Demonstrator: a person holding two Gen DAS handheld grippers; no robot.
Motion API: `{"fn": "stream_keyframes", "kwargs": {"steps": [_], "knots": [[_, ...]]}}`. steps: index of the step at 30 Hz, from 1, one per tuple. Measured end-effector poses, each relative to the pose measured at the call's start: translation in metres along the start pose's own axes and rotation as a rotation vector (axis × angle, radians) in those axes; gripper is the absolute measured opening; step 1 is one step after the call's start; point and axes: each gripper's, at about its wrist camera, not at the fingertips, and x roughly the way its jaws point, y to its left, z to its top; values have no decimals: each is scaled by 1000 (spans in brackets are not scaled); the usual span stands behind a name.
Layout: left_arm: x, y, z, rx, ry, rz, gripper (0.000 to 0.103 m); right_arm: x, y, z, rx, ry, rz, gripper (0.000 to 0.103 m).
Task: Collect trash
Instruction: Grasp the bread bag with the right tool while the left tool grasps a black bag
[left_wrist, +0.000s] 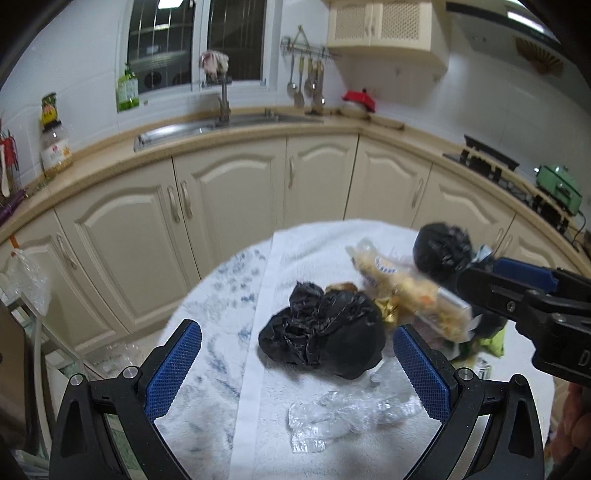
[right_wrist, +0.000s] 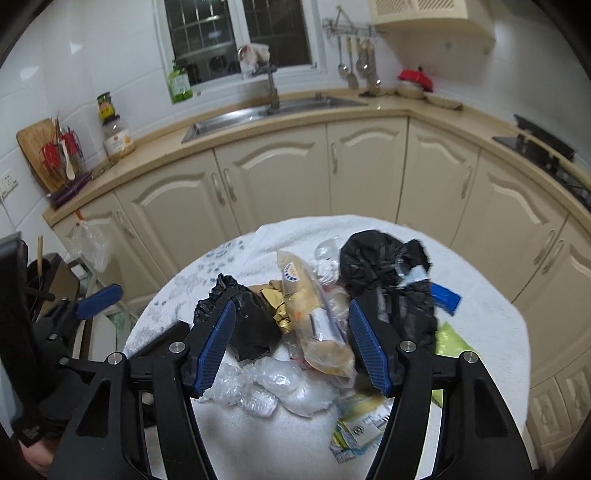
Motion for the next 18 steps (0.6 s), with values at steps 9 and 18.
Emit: {"fn": "stream_keyframes", "kwargs": {"steps": [9, 18], "knots": [[53, 5, 3, 17, 73, -37, 102, 53, -4, 4, -10, 110, 21, 60], [97, 9, 15, 25, 93, -132, 102, 91, -14, 1, -14, 211, -6, 47]]}}
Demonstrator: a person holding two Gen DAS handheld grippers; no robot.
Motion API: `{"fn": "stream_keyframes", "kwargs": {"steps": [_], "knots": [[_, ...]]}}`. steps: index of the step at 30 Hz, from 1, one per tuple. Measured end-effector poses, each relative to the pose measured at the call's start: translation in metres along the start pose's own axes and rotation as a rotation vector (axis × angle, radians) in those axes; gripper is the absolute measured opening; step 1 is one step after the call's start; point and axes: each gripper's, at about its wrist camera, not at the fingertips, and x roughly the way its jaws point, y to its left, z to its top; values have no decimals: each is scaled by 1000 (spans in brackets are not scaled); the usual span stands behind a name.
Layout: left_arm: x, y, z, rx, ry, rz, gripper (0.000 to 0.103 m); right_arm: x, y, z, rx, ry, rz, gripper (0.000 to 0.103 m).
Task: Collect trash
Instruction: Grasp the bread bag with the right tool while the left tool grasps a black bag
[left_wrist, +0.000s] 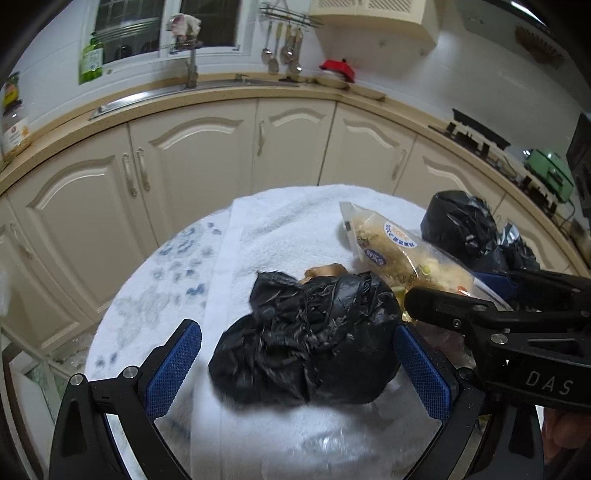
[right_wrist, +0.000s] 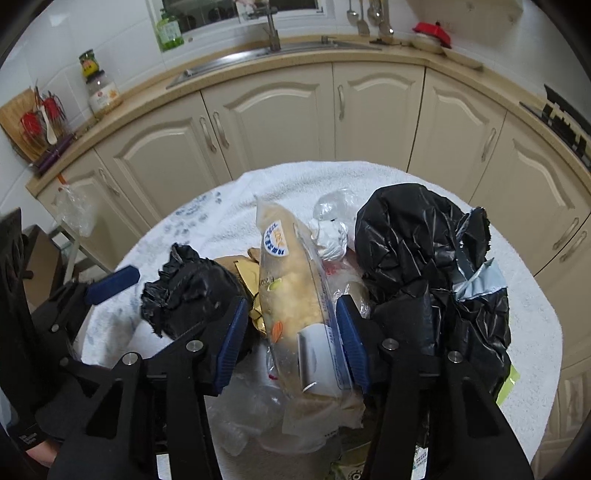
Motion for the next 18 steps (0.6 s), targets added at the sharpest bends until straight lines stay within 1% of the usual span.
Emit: {"fn": "stream_keyframes", "kwargs": {"steps": [2, 5, 7, 8, 9, 10, 11, 15, 18], "knots": [[9, -2, 0, 12, 14, -32, 103, 3, -1, 1, -3, 9, -14, 44], [21, -5, -2, 17, 28, -52, 103, 6, 0, 1, -21, 16, -29, 42], [27, -6, -3, 19, 38, -55, 103, 6, 1, -1, -29, 13, -44, 36], [31, -5, -5, 10, 51, -71, 100, 5, 0, -1, -26, 9, -43, 35], [32, -6, -5, 4, 56, -88, 89, 4, -1, -2, -20, 2, -40, 33], [33, -6, -6, -6, 60, -121, 83, 2, -1, -3, -15, -4, -38, 32], [32, -4, -7, -16, 61, -149, 72, 0, -3, -4, -7, -11, -32, 32], [27, 1, -12, -15, 49, -149, 63, -10, -8, -11, 35, -42, 10, 32], [24, 12, -11, -42, 39, -142, 60, -20, -13, -17, 65, -67, 41, 32]]}}
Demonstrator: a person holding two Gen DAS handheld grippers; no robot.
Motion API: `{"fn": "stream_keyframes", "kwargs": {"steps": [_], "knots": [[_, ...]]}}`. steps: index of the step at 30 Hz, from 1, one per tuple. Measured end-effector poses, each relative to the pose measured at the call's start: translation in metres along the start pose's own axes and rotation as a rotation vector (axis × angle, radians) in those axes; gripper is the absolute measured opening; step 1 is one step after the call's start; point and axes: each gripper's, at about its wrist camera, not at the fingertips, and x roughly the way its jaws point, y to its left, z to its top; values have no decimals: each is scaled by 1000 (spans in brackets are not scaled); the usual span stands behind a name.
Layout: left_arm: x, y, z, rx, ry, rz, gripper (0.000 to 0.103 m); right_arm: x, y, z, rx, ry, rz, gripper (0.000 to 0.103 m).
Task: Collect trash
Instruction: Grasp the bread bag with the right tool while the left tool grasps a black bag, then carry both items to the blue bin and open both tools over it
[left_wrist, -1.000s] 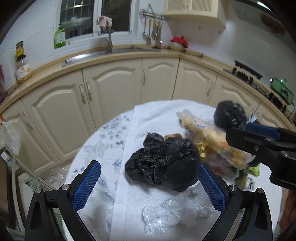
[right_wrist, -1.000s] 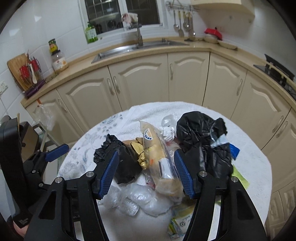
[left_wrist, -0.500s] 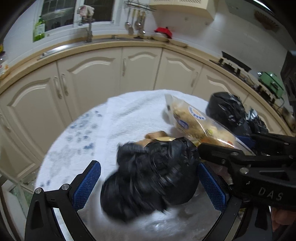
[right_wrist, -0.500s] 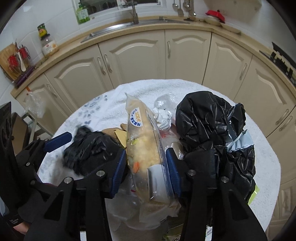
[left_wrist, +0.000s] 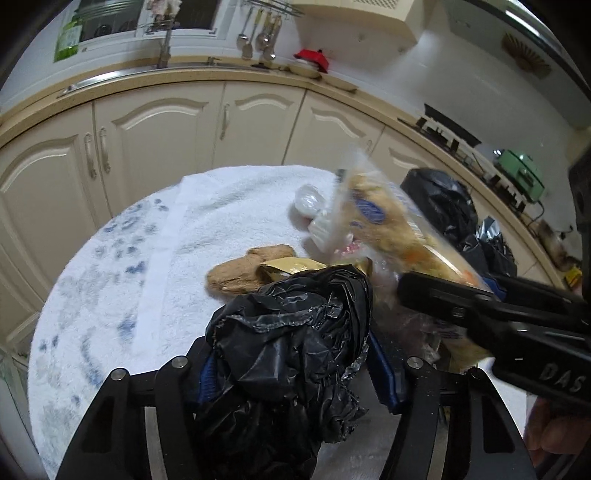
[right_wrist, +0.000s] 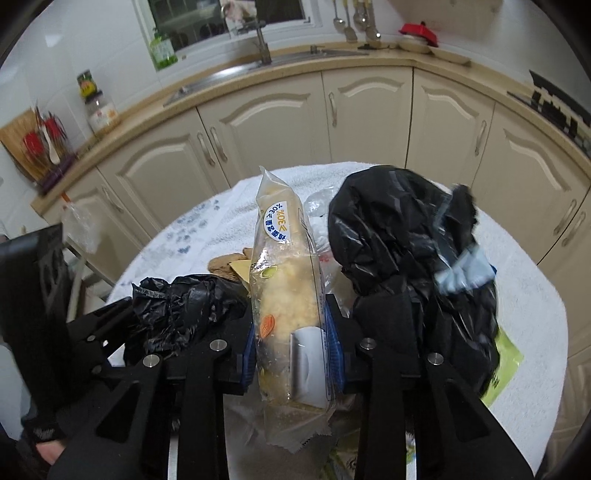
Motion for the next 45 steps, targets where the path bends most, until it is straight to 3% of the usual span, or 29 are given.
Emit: {"fn": "stream_keyframes", "kwargs": {"steps": [6, 11, 23, 28, 35, 45], "knots": [[-32, 4, -8, -43, -55, 20, 59, -23, -7, -11, 62, -35, 78, 32], [-63, -4, -18, -22, -107, 79, 59, -41, -7, -21, 76, -74, 112, 32], [-136, -85, -26, 89, -229, 74, 59, -124, -35, -44, 131, -240, 136, 32], [-156, -132, -35, 146, -279, 38, 59, -167, -65, -59, 172, -319, 102, 32], [-167, -205, -55, 259, -331, -77, 59, -241, -119, -94, 262, -441, 1, 32], [-132, -307, -91, 436, -271, -261, 59, -323, -207, -172, 481, -536, -214, 32]]}}
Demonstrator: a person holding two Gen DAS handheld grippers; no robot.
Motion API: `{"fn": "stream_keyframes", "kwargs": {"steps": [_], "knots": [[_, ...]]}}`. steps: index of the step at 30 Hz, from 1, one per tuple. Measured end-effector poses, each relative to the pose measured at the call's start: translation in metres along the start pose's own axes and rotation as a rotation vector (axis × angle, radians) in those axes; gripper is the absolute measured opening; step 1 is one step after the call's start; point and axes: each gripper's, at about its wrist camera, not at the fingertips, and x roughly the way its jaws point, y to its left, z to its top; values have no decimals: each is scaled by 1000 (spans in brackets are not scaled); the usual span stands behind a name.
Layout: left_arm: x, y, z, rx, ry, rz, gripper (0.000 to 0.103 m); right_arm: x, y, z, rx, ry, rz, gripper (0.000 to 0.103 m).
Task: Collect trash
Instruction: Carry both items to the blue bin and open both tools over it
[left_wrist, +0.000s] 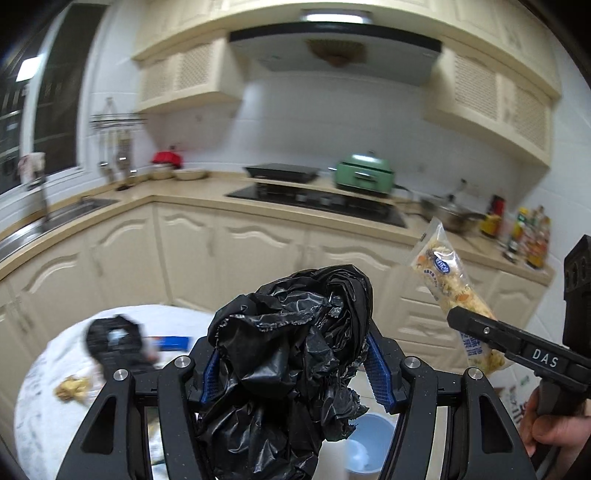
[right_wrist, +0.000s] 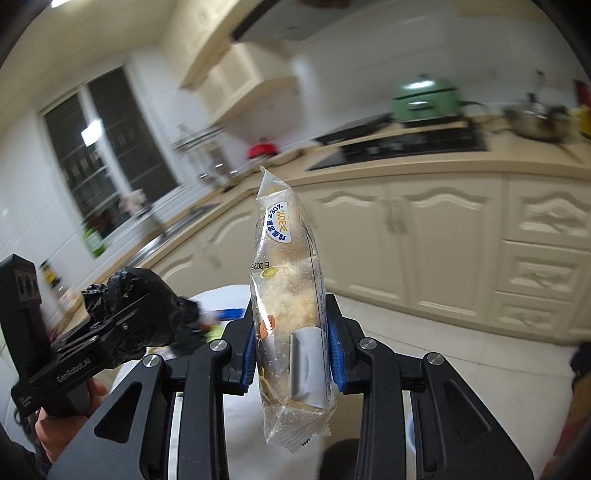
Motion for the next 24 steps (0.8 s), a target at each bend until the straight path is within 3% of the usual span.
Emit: {"fn": "stream_keyframes", "kwargs": {"steps": [4, 9, 15, 24], "knots": [[27, -35, -3, 31, 32, -66, 59, -13, -41, -6, 57, -4, -80, 32], [92, -45, 0, 79, 126, -148, 60, -15, -99, -20, 131, 24, -158, 32], [192, -80, -24, 167, 323, -240, 60, 12, -173, -56, 262, 121, -240, 32], [357, -114, -55, 219, 586, -261, 61, 74, -263, -115, 430, 278, -285, 32]]}}
